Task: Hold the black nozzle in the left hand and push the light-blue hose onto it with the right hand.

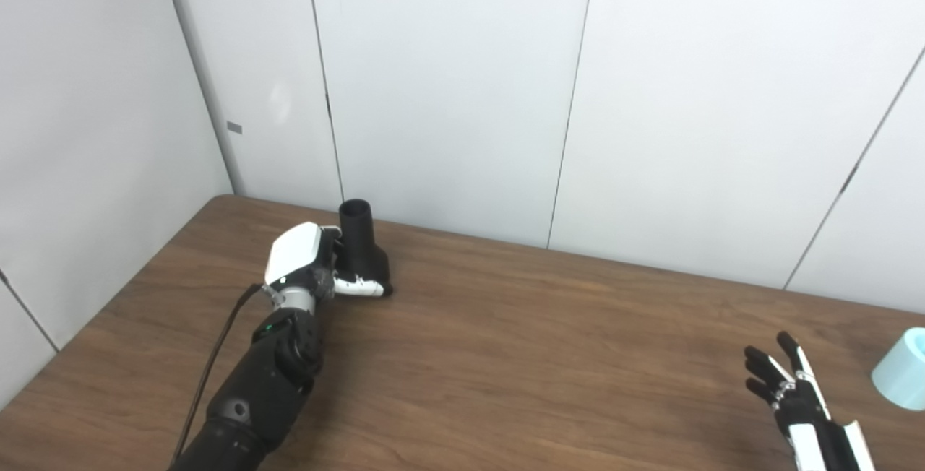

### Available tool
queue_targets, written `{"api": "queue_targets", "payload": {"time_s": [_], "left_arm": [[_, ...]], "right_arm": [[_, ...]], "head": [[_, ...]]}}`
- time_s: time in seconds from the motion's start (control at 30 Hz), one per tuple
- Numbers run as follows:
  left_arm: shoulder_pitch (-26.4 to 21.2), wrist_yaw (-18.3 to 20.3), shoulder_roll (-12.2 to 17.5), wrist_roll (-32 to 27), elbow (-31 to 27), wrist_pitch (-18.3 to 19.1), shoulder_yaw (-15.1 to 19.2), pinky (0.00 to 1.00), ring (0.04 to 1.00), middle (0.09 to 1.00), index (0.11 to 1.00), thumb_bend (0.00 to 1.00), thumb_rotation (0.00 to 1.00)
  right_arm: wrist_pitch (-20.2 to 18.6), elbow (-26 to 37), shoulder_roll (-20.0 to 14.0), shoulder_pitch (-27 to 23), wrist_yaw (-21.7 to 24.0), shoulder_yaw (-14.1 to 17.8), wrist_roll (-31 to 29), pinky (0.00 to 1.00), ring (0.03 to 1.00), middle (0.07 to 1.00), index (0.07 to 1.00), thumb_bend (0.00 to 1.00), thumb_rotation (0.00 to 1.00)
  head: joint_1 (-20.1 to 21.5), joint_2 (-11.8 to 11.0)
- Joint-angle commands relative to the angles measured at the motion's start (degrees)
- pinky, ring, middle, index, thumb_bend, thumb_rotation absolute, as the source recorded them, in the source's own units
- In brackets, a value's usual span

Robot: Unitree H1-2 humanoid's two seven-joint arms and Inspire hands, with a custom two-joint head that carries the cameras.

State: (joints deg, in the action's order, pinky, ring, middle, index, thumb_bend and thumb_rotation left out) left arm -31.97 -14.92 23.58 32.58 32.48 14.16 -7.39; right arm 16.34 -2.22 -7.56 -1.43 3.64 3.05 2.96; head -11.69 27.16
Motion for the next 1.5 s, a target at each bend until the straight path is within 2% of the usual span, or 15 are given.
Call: {"api": "queue_targets", "payload": {"time_s": [0.0, 0.07, 0.17, 0.43, 0.6, 0.7, 0.77, 0.87, 1.0, 1.1, 1.17, 1.3, 1.33, 1.47], "left_arm": [[-2.2, -0.8, 0.3, 0.2, -1.1, -1.2, -0.2, 0.70, 0.664, 0.544, 0.471, 0.52, 0.01], [-2.1, -0.9, 0.4, 0.6, -1.2, -1.0, -0.4, 0.60, 0.604, 0.503, 0.487, 0.52, 0.00], [-1.6, 0.0, 0.7, 1.3, -2.8, 0.5, -0.8, 0.53, 0.570, 0.475, 0.495, 0.52, 0.00], [-1.0, 0.3, 1.3, 0.9, -2.8, 0.5, -0.6, 0.53, 0.594, 0.498, 0.488, 0.52, 0.00], [-0.1, 0.7, 1.5, 1.5, -5.0, 1.0, -0.9, 0.45, 0.555, 0.464, 0.492, 0.52, 0.00], [0.5, 0.6, 1.7, 2.0, -5.5, 0.3, -1.1, 0.45, 0.549, 0.458, 0.494, 0.53, 0.00], [0.9, 1.0, 2.0, 2.6, -6.0, 0.4, -1.6, 0.49, 0.581, 0.483, 0.491, 0.52, 0.00], [2.0, 1.9, 1.8, 3.7, -8.9, 1.8, -2.2, 0.51, 0.607, 0.505, 0.486, 0.52, 0.00], [3.9, 2.1, 1.2, 5.4, -13.0, 2.3, -3.0, 0.54, 0.580, 0.523, 0.482, 0.52, 0.00], [5.7, 2.4, 0.3, 6.9, -16.6, 3.4, -3.8, 0.49, 0.563, 0.505, 0.486, 0.52, 0.00], [7.1, 2.6, -0.1, 8.1, -19.6, 3.5, -4.7, 0.47, 0.563, 0.524, 0.484, 0.52, 0.00], [10.1, 2.0, -0.8, 10.5, -23.8, 0.8, -6.9, 0.52, 0.581, 0.500, 0.486, 0.52, 0.00], [10.8, 2.0, -1.1, 11.4, -24.9, 0.5, -7.6, 0.49, 0.572, 0.467, 0.494, 0.52, 0.00], [13.1, 1.1, -3.3, 13.1, -27.5, -0.7, -8.6, 0.55, 0.612, 0.448, 0.503, 0.52, 0.00]], "right_arm": [[0.3, -5.1, 1.0, 6.7, -0.1, -0.8, -0.5, 0.84, 0.878, 0.865, 0.985, 0.45, 1.00], [0.3, -5.0, 0.9, 6.8, -0.3, -0.8, 0.1, 0.84, 0.874, 0.861, 0.983, 0.45, 1.00], [0.2, -4.9, 0.6, 6.9, -0.4, -0.8, 0.5, 0.85, 0.873, 0.860, 0.981, 0.46, 1.00], [0.1, -4.6, 0.6, 7.0, -0.3, -0.8, 0.7, 0.85, 0.871, 0.855, 0.980, 0.45, 1.00], [0.3, -4.8, 0.6, 6.9, -0.4, -0.8, 1.0, 0.84, 0.869, 0.855, 0.980, 0.45, 1.00], [0.4, -4.8, 0.7, 6.9, -0.5, -0.8, 1.1, 0.84, 0.870, 0.853, 0.983, 0.46, 1.00], [0.3, -4.6, 0.7, 7.0, -0.5, -0.9, 1.3, 0.84, 0.869, 0.851, 0.983, 0.46, 1.00], [-0.4, -3.9, 0.9, 7.1, -0.7, -1.1, 1.9, 0.84, 0.867, 0.852, 0.979, 0.48, 1.00], [-0.9, -3.4, 1.4, 7.2, -1.0, -1.2, 2.3, 0.83, 0.866, 0.850, 0.979, 0.50, 1.00], [-0.9, -3.3, 1.6, 7.1, -1.1, -1.4, 2.4, 0.82, 0.863, 0.845, 0.980, 0.49, 1.00], [-1.0, -3.3, 2.0, 7.0, -1.3, -1.4, 2.5, 0.81, 0.858, 0.844, 0.978, 0.49, 1.00], [-1.5, -3.2, 2.6, 6.8, -2.0, -1.7, 3.4, 0.80, 0.846, 0.833, 0.969, 0.53, 1.00], [-1.7, -3.0, 2.8, 6.8, -2.1, -1.9, 3.6, 0.79, 0.842, 0.832, 0.967, 0.53, 1.00], [-2.3, -2.8, 3.4, 6.7, -3.0, -2.2, 5.2, 0.78, 0.833, 0.830, 0.961, 0.54, 1.00]], "head": [[0.0, 0.1], [0.0, 0.2], [-0.2, 0.3], [-0.1, 0.7], [0.1, 1.0], [0.4, 1.4], [0.8, 1.7], [1.4, 2.1], [2.5, 2.5], [3.4, 2.6], [4.5, 2.7], [6.2, 3.4], [6.5, 3.6], [8.6, 4.1]]}}
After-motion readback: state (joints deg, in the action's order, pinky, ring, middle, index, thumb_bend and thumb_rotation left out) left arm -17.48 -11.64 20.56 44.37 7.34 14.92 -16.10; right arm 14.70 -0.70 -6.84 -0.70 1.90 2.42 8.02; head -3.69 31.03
